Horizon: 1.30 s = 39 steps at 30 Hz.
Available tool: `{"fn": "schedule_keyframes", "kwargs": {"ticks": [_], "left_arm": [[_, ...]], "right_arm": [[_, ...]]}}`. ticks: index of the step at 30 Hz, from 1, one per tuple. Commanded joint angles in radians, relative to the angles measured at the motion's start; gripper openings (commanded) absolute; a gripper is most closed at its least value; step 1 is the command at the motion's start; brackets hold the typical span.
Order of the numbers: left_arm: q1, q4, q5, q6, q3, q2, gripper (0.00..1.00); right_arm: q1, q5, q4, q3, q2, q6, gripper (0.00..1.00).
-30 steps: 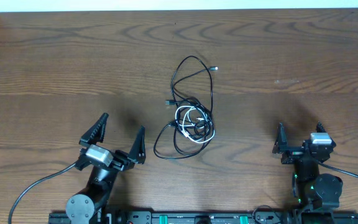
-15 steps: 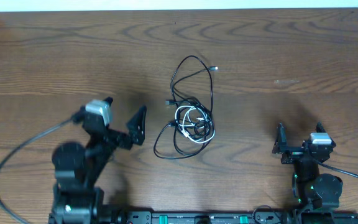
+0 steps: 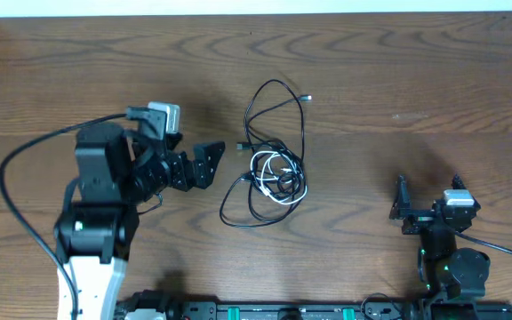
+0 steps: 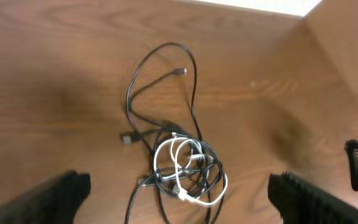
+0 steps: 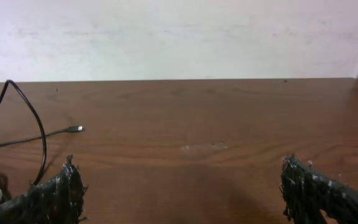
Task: Untangle cables
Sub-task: 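Raise the left arm and move its gripper over the cable bundle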
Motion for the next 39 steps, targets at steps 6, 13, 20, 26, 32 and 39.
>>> {"fn": "schedule_keyframes", "kwargs": {"ticks": [6, 13, 20, 26, 32, 39], "left_arm": [[-0.074, -0.082, 0.204, 0.062, 0.066, 0.090, 0.98], [-0.074, -0.001, 0.527, -0.006, 0.066, 0.101, 0.98], [-0.074, 0.355, 0.706, -0.086, 0.066, 0.103, 0.98], [-0.075, 0.754, 0.529, -0.093, 0.066, 0.106, 0.98], [-0.150, 1.012, 0.362, -0.093, 0.066, 0.194, 0.98], [-0.229, 1.058, 0.059, -0.397, 0.066, 0.403, 0.98]], "right_arm": [[0.013, 0.001, -0.001, -0.004, -0.006, -0.011, 0.99], [0.013, 0.001, -0.001, -0.004, -0.006, -0.011, 0.99], [0.013, 0.001, -0.001, -0.004, -0.006, -0.011, 0.99], [0.013, 0.001, -0.001, -0.005, -0.006, -0.011, 0.99], [0.013, 0.001, -0.001, -0.004, -0.006, -0.011, 0.99], [0.013, 0.001, -0.001, -0.005, -0.006, -0.011, 0.99]]}}
